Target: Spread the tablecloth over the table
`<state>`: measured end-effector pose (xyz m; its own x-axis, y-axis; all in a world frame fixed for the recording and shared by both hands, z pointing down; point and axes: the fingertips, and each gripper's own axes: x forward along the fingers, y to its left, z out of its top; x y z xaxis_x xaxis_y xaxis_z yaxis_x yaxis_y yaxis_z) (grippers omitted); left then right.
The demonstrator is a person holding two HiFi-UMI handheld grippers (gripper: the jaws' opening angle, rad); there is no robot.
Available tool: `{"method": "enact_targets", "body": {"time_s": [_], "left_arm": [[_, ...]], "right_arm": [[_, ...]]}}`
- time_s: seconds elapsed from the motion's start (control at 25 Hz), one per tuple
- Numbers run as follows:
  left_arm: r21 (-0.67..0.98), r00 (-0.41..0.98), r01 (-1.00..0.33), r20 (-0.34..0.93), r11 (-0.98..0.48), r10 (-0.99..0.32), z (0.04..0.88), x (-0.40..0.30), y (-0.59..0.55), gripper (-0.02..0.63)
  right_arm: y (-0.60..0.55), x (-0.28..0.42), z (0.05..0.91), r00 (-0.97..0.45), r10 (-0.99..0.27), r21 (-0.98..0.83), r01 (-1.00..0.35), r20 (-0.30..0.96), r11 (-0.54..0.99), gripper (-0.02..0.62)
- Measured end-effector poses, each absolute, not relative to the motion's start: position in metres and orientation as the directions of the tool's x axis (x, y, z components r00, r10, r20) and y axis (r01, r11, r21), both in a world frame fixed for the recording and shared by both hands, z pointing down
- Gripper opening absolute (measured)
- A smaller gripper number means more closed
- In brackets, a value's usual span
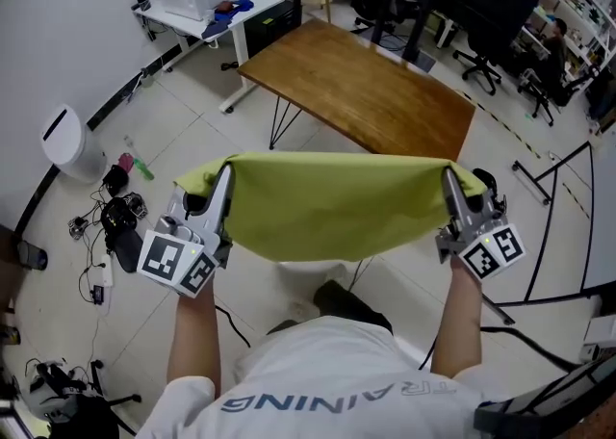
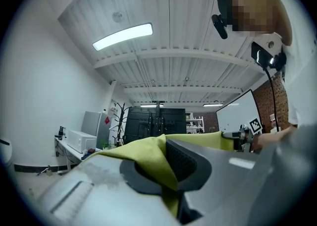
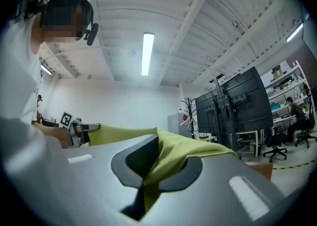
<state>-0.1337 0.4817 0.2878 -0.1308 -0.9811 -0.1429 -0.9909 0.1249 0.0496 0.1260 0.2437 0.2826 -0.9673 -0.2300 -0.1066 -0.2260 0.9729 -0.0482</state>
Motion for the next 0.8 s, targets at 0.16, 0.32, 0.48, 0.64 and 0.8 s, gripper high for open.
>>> {"method": "enact_targets", "body": {"time_s": [0.16, 0.32, 0.48, 0.64, 0.8], "left_arm": [[0.045, -0.112, -0.993, -0.140, 0.106, -0.984, 0.286, -0.153, 0.450, 0.015], [0.022, -0.076, -0.997, -0.133, 0.074, -0.988, 0.287, -0.166, 0.397, 0.015], [0.022, -0.027, -0.999, -0.154, 0.024, -0.988, 0.283, -0.175, 0.331, 0.015], [-0.011, 0.017, -1.000, -0.158, -0.015, -0.987, 0.268, -0.172, 0.262, 0.015], [-0.032, 0.059, -0.998, -0.160, -0.054, -0.985, 0.256, -0.168, 0.205, 0.015]], "right_arm": [[0.219, 0.112, 0.280, -0.961, -0.245, -0.043, -0.242, -0.130, 0.969, 0.014], [0.177, 0.108, 0.290, -0.949, -0.277, -0.056, -0.272, -0.147, 0.961, 0.012], [0.129, 0.117, 0.289, -0.936, -0.305, -0.052, -0.301, -0.173, 0.952, 0.014], [0.080, 0.131, 0.279, -0.922, -0.329, -0.039, -0.328, -0.204, 0.944, 0.012], [0.044, 0.145, 0.270, -0.905, -0.360, -0.032, -0.362, -0.227, 0.931, 0.014]]}}
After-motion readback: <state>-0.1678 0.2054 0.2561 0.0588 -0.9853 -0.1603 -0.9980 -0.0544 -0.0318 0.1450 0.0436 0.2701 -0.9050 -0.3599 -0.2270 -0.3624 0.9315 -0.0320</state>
